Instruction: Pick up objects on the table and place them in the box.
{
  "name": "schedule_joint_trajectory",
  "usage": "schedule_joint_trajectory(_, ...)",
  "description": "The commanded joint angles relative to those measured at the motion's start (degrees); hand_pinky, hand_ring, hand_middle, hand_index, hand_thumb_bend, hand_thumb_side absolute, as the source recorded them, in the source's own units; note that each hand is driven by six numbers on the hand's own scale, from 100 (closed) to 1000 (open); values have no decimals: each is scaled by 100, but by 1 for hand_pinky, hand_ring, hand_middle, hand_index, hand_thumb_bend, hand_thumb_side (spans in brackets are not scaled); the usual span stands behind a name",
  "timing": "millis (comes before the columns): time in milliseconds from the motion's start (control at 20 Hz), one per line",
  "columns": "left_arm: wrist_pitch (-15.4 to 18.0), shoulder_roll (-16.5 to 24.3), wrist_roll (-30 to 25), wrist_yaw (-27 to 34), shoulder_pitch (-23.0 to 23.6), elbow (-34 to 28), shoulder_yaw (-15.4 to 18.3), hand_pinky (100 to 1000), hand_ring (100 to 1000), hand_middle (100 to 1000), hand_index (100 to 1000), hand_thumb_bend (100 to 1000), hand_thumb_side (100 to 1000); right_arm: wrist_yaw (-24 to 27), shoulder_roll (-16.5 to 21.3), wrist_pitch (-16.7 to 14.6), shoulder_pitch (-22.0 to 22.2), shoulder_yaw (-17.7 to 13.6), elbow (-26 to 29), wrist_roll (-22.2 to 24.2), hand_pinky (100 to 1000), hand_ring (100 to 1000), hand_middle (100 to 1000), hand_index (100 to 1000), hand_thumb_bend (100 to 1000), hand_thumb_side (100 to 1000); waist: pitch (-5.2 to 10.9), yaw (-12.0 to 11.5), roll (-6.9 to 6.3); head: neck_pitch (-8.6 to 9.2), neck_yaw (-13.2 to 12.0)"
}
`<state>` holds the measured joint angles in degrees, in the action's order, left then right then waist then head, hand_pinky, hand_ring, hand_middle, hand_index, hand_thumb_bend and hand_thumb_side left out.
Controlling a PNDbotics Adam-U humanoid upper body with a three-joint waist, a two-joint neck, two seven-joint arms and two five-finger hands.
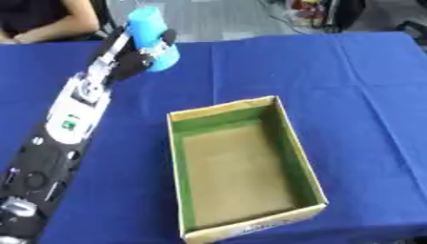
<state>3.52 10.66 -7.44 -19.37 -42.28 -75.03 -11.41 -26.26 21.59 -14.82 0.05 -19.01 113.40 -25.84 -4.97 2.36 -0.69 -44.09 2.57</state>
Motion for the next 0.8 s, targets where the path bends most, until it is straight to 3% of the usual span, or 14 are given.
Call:
schedule_joint_trajectory(50, 100, 222, -253, -22, -168, -265, -249, 450, 392, 584, 620, 100, 699, 25, 122, -6, -64, -11, 119, 27, 832, 742, 868, 949, 100, 851, 65, 21, 0, 44, 47)
schedule_joint_trajectory(400, 319, 472, -886, 12, -252, -757, -843, 451, 396, 571, 620, 100, 680, 34, 130, -13, -77, -1, 119, 40, 832, 742, 868, 949, 100, 852, 65, 54, -19, 44, 20)
schedule_joint_trajectory(800, 349, 558, -1280, 174, -282, -1079, -1215, 451, 397, 569, 619, 100, 683, 36, 139, -18, -82, 5, 119, 49, 832, 742, 868, 949, 100, 852, 67, 57, -22, 52, 18)
